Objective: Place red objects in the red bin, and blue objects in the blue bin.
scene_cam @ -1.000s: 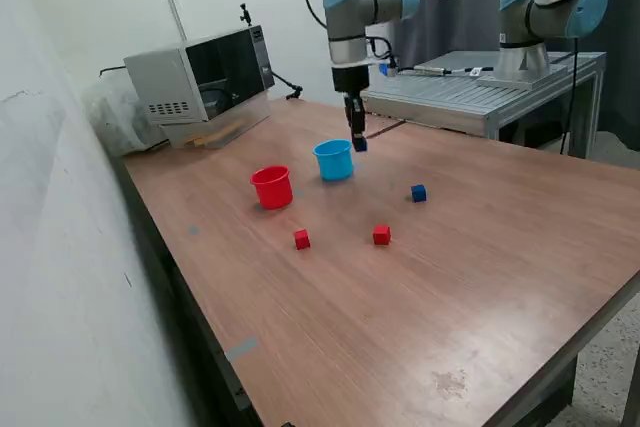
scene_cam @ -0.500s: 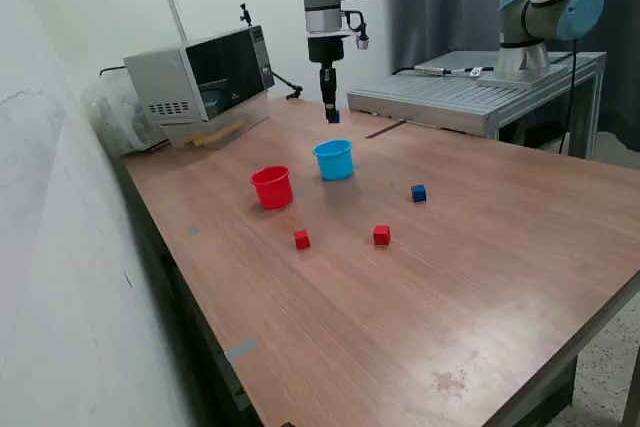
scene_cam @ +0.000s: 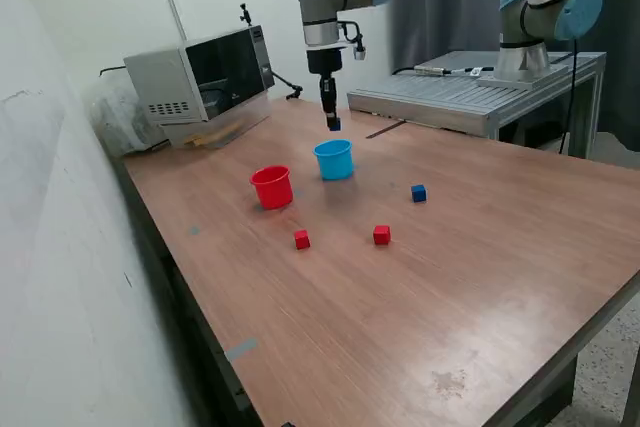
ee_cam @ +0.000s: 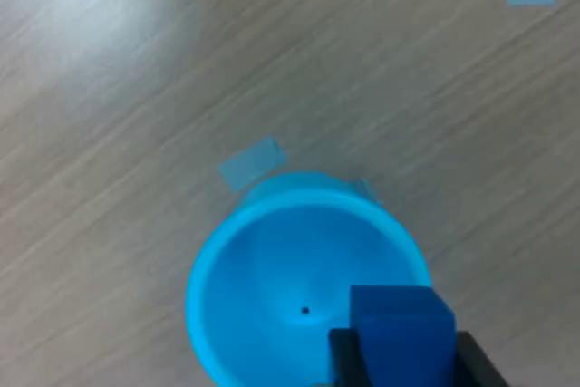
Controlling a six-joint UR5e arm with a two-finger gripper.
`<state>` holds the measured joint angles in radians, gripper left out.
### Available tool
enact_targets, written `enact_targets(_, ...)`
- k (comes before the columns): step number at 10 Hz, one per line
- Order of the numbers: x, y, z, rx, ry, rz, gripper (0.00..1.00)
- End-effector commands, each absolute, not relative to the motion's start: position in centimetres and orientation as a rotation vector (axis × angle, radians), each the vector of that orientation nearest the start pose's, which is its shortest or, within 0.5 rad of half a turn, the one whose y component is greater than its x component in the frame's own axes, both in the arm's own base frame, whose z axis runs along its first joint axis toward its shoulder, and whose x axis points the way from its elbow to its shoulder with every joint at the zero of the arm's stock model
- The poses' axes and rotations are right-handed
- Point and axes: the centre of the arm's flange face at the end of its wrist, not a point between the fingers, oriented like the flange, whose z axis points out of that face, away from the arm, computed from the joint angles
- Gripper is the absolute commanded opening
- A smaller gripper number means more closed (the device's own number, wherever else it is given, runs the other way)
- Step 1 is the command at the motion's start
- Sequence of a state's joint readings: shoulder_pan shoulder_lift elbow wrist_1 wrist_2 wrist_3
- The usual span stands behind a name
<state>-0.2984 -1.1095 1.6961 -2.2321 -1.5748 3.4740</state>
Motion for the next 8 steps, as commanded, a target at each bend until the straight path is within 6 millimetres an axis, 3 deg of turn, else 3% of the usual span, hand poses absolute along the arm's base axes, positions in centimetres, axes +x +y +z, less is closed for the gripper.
enact_targets(1,-63.6,6.0,21.7,-1.427,2.811,0.088,1.00)
enact_targets(3,-63.7,7.9,21.7,-1.385,2.815,0.116,1.00)
enact_targets(6,-64.1,7.0,22.6,-1.428,2.799,0.113,1.00)
enact_targets(7,-64.0,5.8,23.2,-1.444,2.770,0.069,1.00)
enact_targets(8,-63.5,1.1,24.0,-1.527,2.687,0.018,1.00)
